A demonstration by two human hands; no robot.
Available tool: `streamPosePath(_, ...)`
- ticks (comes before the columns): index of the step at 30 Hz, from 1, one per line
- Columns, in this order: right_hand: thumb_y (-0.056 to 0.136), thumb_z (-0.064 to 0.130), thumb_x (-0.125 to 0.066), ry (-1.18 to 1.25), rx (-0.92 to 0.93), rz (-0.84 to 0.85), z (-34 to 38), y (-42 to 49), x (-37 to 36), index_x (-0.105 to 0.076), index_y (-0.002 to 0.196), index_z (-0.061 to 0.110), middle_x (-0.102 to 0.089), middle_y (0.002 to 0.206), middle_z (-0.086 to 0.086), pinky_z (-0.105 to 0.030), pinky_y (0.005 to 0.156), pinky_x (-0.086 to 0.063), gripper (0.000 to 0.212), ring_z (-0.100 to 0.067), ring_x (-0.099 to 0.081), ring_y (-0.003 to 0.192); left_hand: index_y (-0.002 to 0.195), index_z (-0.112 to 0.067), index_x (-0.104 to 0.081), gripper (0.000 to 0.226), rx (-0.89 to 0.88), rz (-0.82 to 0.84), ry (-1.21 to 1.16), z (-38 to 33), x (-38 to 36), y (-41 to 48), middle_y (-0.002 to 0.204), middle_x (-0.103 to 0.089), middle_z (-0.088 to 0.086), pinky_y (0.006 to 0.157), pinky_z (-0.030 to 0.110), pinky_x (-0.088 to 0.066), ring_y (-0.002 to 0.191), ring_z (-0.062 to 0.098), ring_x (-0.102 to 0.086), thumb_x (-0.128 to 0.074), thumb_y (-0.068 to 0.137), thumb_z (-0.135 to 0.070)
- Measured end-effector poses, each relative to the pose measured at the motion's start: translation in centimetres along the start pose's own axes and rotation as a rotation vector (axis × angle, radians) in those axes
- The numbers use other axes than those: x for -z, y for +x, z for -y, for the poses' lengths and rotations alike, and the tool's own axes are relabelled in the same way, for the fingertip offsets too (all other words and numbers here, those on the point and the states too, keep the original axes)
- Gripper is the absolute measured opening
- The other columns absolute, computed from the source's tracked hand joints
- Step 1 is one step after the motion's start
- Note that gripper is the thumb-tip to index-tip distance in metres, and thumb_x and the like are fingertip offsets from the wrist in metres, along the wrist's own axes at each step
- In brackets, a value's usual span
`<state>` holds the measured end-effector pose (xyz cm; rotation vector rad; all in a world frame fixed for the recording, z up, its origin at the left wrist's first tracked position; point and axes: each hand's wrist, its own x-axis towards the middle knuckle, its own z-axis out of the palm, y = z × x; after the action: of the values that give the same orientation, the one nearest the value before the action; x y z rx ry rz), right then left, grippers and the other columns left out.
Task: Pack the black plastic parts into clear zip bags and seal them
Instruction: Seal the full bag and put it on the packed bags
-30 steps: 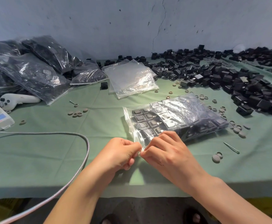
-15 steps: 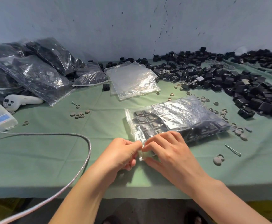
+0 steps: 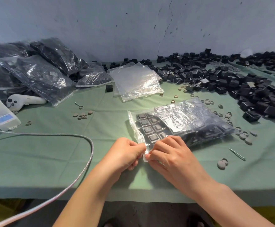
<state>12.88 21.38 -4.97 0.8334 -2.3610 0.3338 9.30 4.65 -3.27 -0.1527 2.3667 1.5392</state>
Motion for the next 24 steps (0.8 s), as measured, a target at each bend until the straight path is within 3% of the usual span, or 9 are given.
streamPosePath(10, 0.096, 0.032, -0.056, 0.012, 0.007, -0.006, -0.2, -0.1, -0.1, -0.072, 0.079, 0.024, -0.063, 0.082, 0.013, -0.028, 0.088, -0.042, 0.024, -0.014, -0.060, 0.082, 0.036, -0.018, -0.049, 0.043, 0.014, -0.045, -0.014, -0.3, 0.2, 0.7, 0.040, -0.042, 0.002, 0.046, 0.022, -0.023, 0.041, 0.019, -0.031, -0.060, 0.077, -0.018)
streamPosePath(17, 0.087, 0.025, -0.077, 0.024, 0.006, 0.002, -0.6, -0.2, -0.5, -0.072, 0.078, 0.023, -0.063, 0.081, 0.013, -0.032, 0.085, -0.047, 0.011, -0.016, -0.061, 0.082, 0.036, -0.017, -0.049, 0.045, 0.029, -0.069, -0.050, -0.6, 0.1, 1.4, 0.040, -0.040, 0.002, 0.040, 0.016, -0.024, 0.036, 0.015, -0.028, -0.059, 0.079, -0.015)
streamPosePath(24, 0.087, 0.026, -0.073, 0.044, 0.014, -0.010, -0.9, -0.2, -0.9, -0.072, 0.076, 0.024, -0.062, 0.078, 0.012, -0.030, 0.083, -0.045, 0.011, -0.016, -0.061, 0.080, 0.042, -0.016, -0.048, 0.042, 0.021, -0.090, -0.064, -1.0, 0.3, 1.9, 0.038, -0.039, 0.002, 0.038, 0.014, -0.024, 0.035, 0.014, -0.028, -0.059, 0.083, -0.014)
